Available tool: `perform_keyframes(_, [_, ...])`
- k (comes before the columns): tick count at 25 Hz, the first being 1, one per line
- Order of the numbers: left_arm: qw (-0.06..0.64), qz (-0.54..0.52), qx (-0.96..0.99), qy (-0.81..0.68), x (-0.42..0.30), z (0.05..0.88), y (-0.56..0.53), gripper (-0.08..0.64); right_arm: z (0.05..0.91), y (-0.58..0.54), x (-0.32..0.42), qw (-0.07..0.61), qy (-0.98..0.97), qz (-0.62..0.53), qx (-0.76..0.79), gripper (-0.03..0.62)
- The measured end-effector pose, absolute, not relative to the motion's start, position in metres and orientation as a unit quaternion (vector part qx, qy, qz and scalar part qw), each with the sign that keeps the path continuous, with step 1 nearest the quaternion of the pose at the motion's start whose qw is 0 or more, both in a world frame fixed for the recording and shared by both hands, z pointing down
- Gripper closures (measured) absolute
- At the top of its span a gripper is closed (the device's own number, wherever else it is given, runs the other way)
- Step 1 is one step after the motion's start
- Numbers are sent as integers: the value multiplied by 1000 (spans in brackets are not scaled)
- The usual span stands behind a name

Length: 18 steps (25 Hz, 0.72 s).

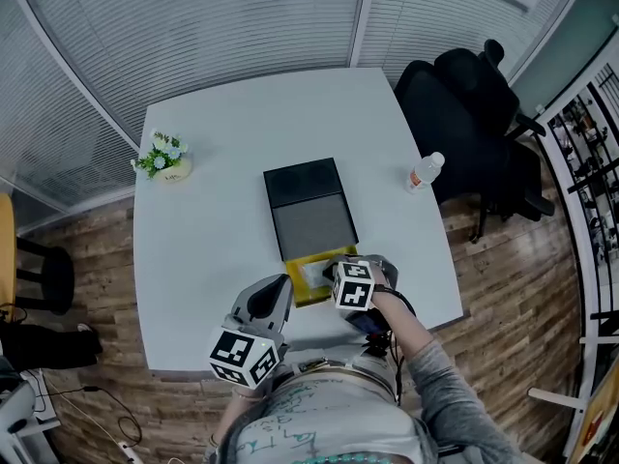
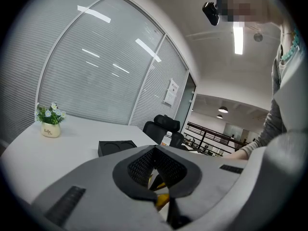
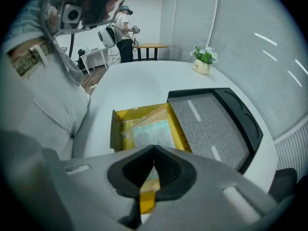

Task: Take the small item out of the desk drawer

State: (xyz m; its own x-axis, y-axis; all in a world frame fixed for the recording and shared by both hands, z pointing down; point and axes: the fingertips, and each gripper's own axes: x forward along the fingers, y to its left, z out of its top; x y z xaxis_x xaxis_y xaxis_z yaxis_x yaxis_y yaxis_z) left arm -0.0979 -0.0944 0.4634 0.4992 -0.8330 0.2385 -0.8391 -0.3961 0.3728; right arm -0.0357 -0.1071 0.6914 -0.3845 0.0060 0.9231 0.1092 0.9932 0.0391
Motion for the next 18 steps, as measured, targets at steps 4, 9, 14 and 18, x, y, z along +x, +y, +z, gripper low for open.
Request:
perform_keyframes(4, [232, 11, 835, -499, -96, 465, -92, 563, 664, -110, -35, 543, -838, -50, -31, 588])
perform_keyframes(9, [238, 20, 837, -493, -91, 471, -89, 563, 629, -116, -38, 525, -847, -77, -25, 588])
perform_keyframes(14, [239, 18, 836, -494, -91, 472, -86, 561, 598, -111, -41, 515, -852, -88, -36, 588])
perform_keyframes(18, [238, 14, 838, -490, -88, 471, -86, 563, 575, -102, -44, 504, -855, -113, -55, 589])
